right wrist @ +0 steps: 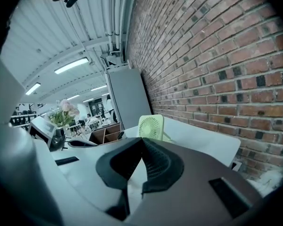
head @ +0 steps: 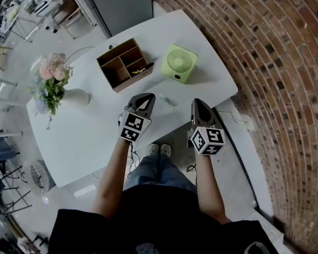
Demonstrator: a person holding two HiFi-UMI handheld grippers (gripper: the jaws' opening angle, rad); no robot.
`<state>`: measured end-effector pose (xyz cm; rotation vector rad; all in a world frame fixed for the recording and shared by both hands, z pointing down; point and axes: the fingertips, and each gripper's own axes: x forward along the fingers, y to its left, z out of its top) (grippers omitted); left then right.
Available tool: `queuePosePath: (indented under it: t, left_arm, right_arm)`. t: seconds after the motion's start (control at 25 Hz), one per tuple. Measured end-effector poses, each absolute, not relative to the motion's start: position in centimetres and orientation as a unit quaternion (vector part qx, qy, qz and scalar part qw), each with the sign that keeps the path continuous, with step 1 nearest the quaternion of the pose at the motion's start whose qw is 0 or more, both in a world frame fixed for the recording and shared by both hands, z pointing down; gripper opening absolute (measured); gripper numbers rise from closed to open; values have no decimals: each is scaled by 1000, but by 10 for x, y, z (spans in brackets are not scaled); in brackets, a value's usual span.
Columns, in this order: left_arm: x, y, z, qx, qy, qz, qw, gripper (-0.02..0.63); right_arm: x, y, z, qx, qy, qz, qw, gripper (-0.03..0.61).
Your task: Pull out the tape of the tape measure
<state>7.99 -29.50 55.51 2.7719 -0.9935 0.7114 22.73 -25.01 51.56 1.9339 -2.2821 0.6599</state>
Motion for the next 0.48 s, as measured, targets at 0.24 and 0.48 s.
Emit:
queuePosePath:
  t: [0.24,0.48]
  left_arm:
    - [90,-312,584,928,-261,257,70,29]
    - [110,-302,607,946,-118,295,60,184]
  right_arm:
    - [222,-252,541,615,-749,240,50,3]
    - [227,-245,566,607,-748,257,76,3]
